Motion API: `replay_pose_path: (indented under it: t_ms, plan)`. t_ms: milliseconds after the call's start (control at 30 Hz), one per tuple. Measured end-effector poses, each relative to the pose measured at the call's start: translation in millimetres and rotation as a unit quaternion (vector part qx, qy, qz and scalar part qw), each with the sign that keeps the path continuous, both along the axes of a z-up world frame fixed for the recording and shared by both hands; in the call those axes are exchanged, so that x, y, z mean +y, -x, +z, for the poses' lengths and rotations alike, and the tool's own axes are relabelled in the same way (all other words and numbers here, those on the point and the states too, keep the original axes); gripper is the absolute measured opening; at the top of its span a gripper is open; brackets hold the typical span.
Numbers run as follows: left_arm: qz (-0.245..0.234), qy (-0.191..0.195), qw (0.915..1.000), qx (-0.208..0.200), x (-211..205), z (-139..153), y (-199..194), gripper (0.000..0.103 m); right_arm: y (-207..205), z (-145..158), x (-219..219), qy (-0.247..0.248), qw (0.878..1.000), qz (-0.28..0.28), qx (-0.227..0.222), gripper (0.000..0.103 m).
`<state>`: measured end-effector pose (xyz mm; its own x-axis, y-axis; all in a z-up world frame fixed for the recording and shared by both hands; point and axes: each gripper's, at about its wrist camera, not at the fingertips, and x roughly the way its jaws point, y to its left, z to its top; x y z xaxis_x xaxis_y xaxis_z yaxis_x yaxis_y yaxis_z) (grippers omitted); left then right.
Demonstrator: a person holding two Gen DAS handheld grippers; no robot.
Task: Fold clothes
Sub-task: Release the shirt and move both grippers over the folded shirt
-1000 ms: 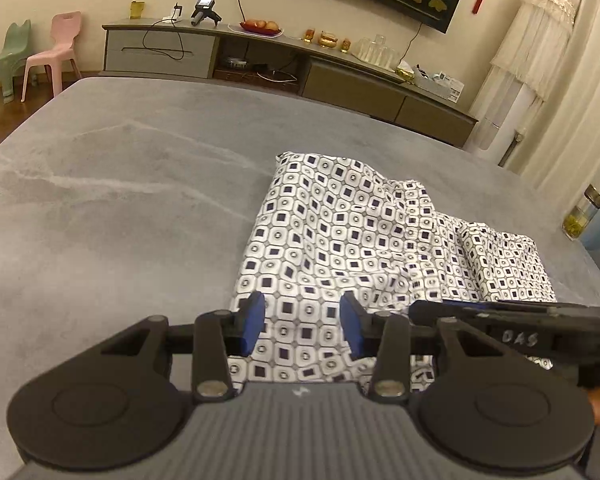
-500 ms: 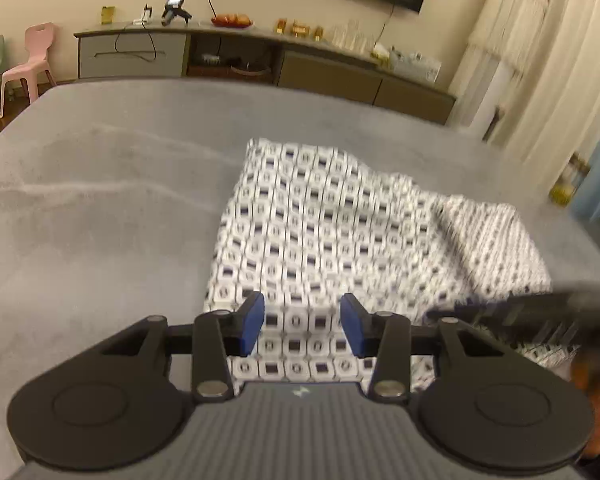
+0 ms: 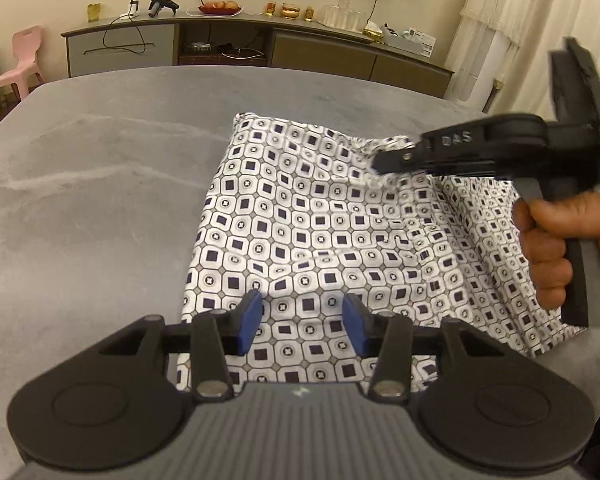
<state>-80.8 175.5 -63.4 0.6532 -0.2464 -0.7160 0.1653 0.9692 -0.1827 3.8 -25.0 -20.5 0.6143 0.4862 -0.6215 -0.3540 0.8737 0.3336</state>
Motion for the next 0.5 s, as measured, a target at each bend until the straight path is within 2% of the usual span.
replay_pose_path:
  t_ms: [100, 167, 267, 300, 333, 367, 400, 500]
  plan:
    - [-0.014, 0.005, 0.9999, -0.005, -4.7, 2.7, -0.7, 0.045, 16.1, 16.0, -0.8, 0.036, 0.998, -0.014, -0.047, 0.007]
    - [-0.023, 0.003, 0.9997, -0.004, -9.6, 2.2, -2.5, 0.045, 14.7, 13.5, 6.0, 0.083, 0.995, -0.010, -0.056, 0.007]
    - [-0.031, -0.005, 0.9995, -0.004, -14.8, -0.1, -1.8, 0.044, -5.1, -7.4, 8.9, 0.115, 0.993, -0.010, -0.007, 0.011]
    - [-0.032, -0.005, 0.9995, -0.008, -14.9, 0.6, -0.1, 0.044, -6.6, -6.4, 4.5, 0.101, 0.995, -0.018, -0.003, 0.014]
    - [-0.034, 0.001, 0.9993, -0.014, -14.0, 2.6, 2.3, 0.045, -2.7, -1.2, -0.1, 0.092, 0.995, -0.037, -0.009, 0.029]
    - [-0.039, 0.008, 0.9990, -0.020, -14.3, 4.3, 3.9, 0.045, 6.5, 8.4, -4.3, 0.080, 0.995, -0.054, -0.036, 0.041]
    - [-0.044, 0.014, 0.9986, -0.026, -15.1, 5.8, 5.2, 0.045, 15.6, 17.3, -7.6, 0.070, 0.993, -0.067, -0.061, 0.041]
    - [-0.060, 0.022, 0.9975, -0.032, -24.5, 4.5, 3.8, 0.046, 39.5, 23.0, 4.3, 0.057, 0.995, 0.004, -0.085, 0.041]
